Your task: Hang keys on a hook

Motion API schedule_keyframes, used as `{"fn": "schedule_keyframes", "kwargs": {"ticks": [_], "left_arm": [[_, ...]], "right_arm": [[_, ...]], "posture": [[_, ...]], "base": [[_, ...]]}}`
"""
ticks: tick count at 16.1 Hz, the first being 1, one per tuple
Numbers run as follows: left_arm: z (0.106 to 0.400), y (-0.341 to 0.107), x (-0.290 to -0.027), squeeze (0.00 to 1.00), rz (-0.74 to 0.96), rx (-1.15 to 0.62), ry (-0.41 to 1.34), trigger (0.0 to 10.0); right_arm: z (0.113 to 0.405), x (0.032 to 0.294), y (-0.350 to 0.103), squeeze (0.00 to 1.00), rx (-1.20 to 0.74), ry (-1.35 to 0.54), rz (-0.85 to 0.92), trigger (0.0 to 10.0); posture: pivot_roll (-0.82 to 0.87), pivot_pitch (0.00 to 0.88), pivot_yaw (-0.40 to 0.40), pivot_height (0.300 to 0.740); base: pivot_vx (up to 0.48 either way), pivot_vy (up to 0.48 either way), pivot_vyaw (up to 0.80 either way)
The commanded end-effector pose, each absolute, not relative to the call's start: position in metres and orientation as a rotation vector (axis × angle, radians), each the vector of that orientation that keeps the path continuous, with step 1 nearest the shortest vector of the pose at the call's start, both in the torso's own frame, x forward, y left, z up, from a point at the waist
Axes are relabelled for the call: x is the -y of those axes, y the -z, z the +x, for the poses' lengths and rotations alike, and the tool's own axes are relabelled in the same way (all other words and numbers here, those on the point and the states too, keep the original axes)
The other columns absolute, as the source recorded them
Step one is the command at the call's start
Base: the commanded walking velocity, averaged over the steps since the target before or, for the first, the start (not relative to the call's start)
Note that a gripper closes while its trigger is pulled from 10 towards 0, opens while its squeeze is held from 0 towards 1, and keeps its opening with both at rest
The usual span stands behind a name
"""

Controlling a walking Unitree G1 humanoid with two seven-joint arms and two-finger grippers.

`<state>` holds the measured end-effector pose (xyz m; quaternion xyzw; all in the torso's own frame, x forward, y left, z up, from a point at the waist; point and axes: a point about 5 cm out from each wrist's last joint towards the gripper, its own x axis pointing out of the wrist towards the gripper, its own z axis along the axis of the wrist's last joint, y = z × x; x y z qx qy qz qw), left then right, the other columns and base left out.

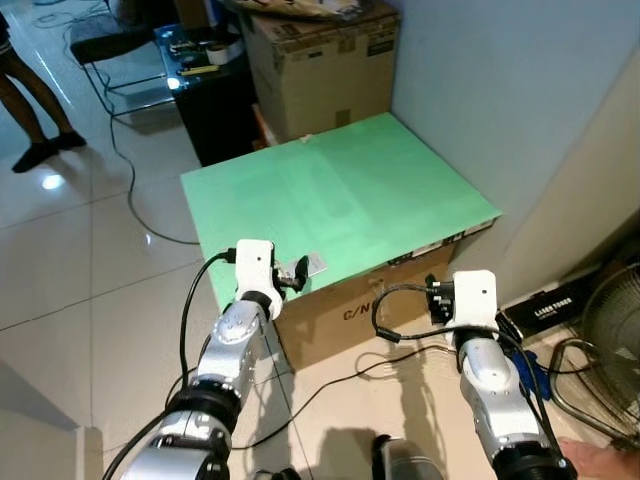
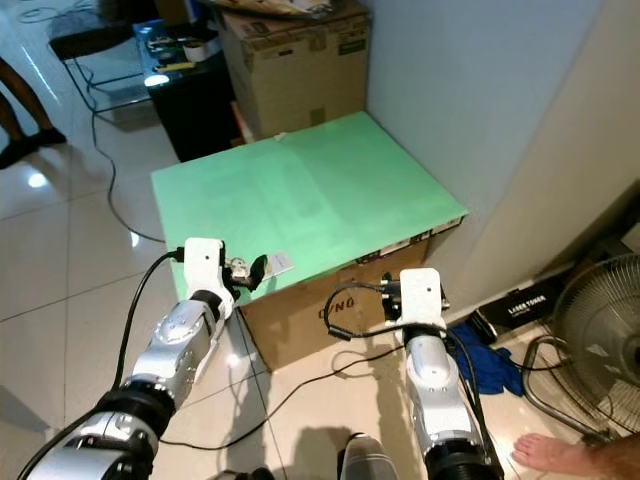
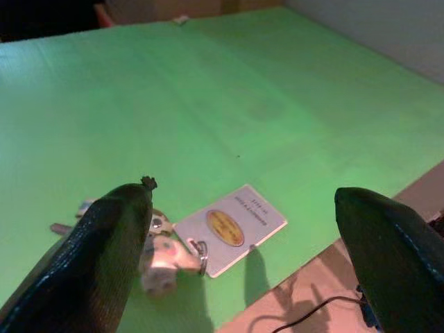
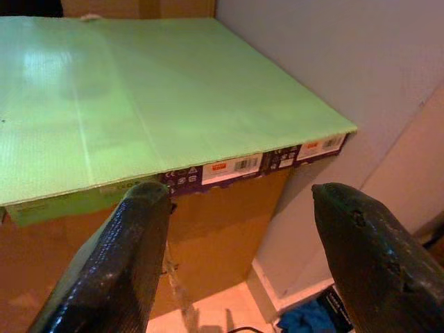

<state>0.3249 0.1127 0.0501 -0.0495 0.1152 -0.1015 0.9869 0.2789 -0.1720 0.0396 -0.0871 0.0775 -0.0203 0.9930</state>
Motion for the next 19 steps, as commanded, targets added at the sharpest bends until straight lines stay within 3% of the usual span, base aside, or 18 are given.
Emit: {"fn": "schedule_keyframes", "kwargs": {"ticks": [1,9,12,14,17,19], "left_arm": [[0.328,-0.052,-0.113,0.00,-0.094,-0.227,0.196,10.0],[0.329,-0.041,-0.106,0.00,-0.082,-0.315,0.177,10.0],[0.320,-0.035,-0.078,0.00,-0.090,-0.350,0.318,10.0],[0.319,-0.032,-0.072,0.00,-0.071,-0.371,0.323,10.0],[0.328,-0.039,-0.080,0.00,-0.025,-0.357,0.235,10.0],[0.338,-0.053,-0.090,0.00,-0.084,-0.288,0.188,10.0]], "right_arm": [[0.279,0.168,-0.043,0.00,-0.140,0.027,-0.177,10.0],[0.262,0.169,-0.043,0.00,-0.137,0.020,-0.195,10.0],[0.253,0.171,-0.042,0.00,-0.153,0.014,-0.203,10.0],[0.250,0.169,-0.044,0.00,-0.153,0.009,-0.202,10.0],[0.243,0.154,-0.056,0.00,-0.118,-0.093,-0.201,10.0],[0.239,0.141,-0.068,0.00,-0.059,-0.169,-0.218,10.0]], "posture": [[-0.31,0.089,0.114,0.740],[-0.36,0.138,0.116,0.740],[-0.36,0.191,0.109,0.740],[-0.37,0.218,0.110,0.740],[-0.39,0.253,0.112,0.740],[-0.40,0.251,0.127,0.740]], "base": [[0.000,0.000,0.00],[0.000,0.000,0.00],[0.000,0.000,0.00],[0.000,0.000,0.00],[0.000,0.000,0.00],[0.000,0.000,0.00]]}}
